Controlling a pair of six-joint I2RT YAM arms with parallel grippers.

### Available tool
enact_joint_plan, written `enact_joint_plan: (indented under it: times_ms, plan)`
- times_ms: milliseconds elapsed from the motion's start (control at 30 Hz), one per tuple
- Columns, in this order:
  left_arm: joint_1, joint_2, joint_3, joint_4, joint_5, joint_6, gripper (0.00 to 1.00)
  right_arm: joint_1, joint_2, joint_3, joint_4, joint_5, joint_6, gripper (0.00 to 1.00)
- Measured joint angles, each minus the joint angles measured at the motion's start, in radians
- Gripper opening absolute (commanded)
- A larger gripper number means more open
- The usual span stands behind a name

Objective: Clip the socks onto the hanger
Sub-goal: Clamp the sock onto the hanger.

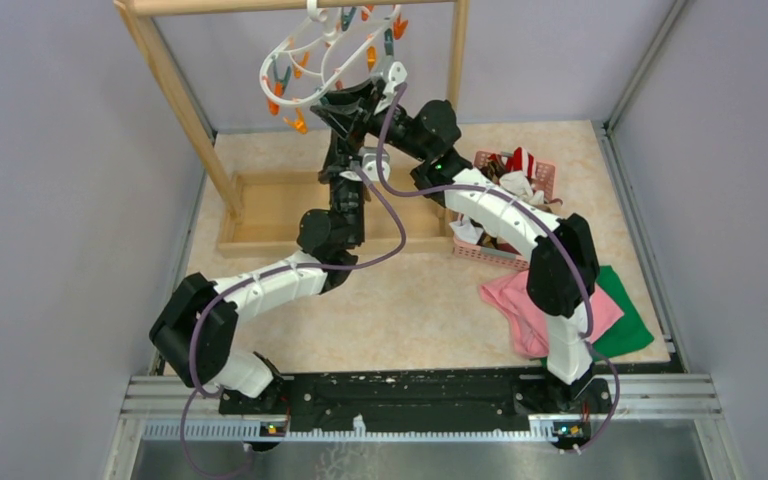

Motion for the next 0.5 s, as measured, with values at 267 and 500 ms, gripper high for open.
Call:
enact_joint_plan:
  times_ms: [267, 500]
  plan:
    - [0.000, 0.003, 0.000, -0.002, -0.029, 0.000, 0.00, 0.000, -0.007, -0.016, 0.017, -0.003, 0.002, 0.48]
    - [0.000, 0.002, 0.000, -0.001, -0.032, -0.006, 0.06, -0.001, -0.030, -0.042, 0.040, -0.010, 0.001, 0.68]
